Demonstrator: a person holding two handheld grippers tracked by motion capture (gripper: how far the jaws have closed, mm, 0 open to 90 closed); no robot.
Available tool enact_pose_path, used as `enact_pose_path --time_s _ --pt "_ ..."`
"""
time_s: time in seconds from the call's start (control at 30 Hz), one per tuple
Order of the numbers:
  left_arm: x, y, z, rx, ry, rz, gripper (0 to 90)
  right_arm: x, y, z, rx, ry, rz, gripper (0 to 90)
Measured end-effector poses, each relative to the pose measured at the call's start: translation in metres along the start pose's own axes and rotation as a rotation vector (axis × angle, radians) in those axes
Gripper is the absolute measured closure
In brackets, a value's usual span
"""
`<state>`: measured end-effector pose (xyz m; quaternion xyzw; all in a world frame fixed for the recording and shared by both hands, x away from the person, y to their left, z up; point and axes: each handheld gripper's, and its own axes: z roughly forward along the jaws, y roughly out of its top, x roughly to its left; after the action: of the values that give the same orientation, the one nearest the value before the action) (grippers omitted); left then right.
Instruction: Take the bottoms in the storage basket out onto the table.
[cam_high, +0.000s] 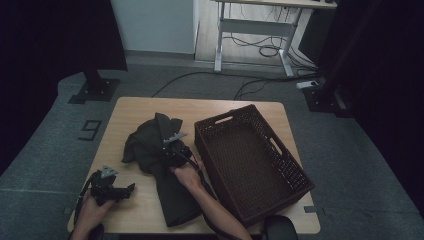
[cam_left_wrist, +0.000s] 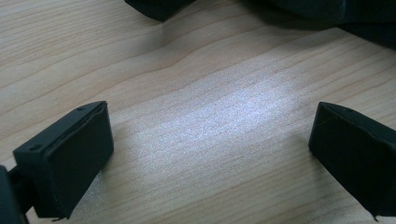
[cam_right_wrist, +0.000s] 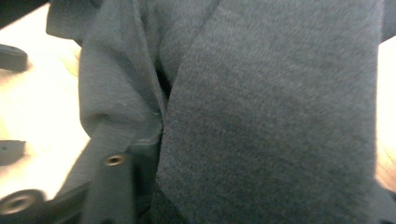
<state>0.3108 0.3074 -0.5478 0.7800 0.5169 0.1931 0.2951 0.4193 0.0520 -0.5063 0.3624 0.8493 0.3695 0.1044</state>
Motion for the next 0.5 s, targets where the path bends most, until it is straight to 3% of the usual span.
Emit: enact_pose_path --time_s 0.03,0.13,0.2,0.27,0.37,0.5 --pt "0.0000 0.0000 0.0000 0.000 0.000 0.000 0.0 0.0000 0.0000 0.0000 0.000 0.000 0.000 37.6" --pt "0.0000 0.0000 0.0001 -0.001 0.000 0.000 0.0 0.0024 -0.0012 0.0061 0.043 -0.023 -0.026 23.4" --pt "0.0000 0.0000 0.0001 -0.001 0.001 0.000 0.0 0.0028 -0.0015 0.0076 0.053 -0.020 -0.033 21.0" --pt "0.0000 0.0000 0.0001 -0.001 0.000 0.000 0.0 0.0033 -0.0013 0.0080 0.057 -0.014 -0.034 13.3" --pt "0.0000 0.0000 0.0000 0.000 0.000 0.000 0.0 0.0035 -0.0005 0.0068 0.058 -0.015 -0.035 12.8" --pt "0.0000 0.0000 0.0000 0.000 -0.001 0.000 0.0 0.0061 0.0046 -0.0002 0.037 -0.022 -0.060 3.5"
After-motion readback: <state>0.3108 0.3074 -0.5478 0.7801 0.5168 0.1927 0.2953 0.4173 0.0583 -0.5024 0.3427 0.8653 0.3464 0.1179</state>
